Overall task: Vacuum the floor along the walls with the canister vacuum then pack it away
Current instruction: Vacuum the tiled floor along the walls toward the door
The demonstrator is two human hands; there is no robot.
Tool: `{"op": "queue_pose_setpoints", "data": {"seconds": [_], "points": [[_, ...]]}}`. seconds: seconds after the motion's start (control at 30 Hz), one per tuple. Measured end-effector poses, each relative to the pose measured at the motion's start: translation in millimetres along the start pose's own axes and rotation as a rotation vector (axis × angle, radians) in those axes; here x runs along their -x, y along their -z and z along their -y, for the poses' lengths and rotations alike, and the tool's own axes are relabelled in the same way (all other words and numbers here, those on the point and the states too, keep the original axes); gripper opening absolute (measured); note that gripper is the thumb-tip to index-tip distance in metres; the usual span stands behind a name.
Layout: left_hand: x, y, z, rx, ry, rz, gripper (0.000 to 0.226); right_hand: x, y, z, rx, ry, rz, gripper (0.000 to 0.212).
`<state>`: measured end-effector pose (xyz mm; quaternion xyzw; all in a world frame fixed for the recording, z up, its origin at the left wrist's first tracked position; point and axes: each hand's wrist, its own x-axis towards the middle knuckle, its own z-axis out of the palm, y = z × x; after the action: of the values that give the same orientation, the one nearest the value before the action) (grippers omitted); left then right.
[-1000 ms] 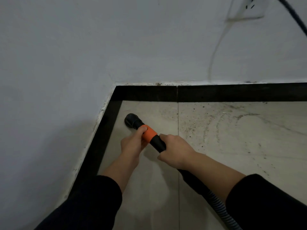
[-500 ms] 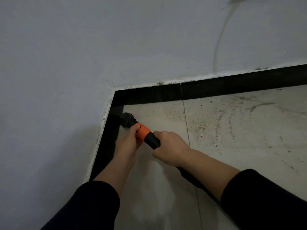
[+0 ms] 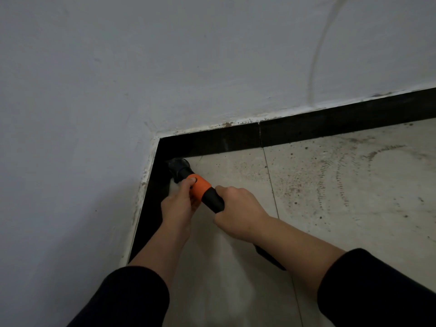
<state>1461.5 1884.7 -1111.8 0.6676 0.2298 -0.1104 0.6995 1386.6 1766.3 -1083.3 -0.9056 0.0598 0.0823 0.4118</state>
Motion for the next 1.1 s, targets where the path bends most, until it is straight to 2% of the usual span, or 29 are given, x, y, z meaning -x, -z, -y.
{"op": "queue_pose_setpoints", "data": {"seconds": [0.27,0.5,0.67,1.1], "points": [[-5.4,-3.3,-5.9,0.014,-0.005,0.023,0.027,-3.4,-0.2,4.2,-0.032,-0.012,-0.032,0.021],[1.9,-7.5,3.8,0.004,0.005,0.036,0.041,9.0,-1.0,0.8,-0.026,-0.045,-0.040,0.020],[13.9,-17.5,7.3,-0.008,0.010,0.056,0.018,20.7,8.0,-5.4,-0.013,-0.059,-0.051,0.019],[28.2,-63.2,16.6,-0.008,0.027,0.118,0.018,37.9,38.6,-28.9,-0.039,-0.148,-0.104,0.017]]}}
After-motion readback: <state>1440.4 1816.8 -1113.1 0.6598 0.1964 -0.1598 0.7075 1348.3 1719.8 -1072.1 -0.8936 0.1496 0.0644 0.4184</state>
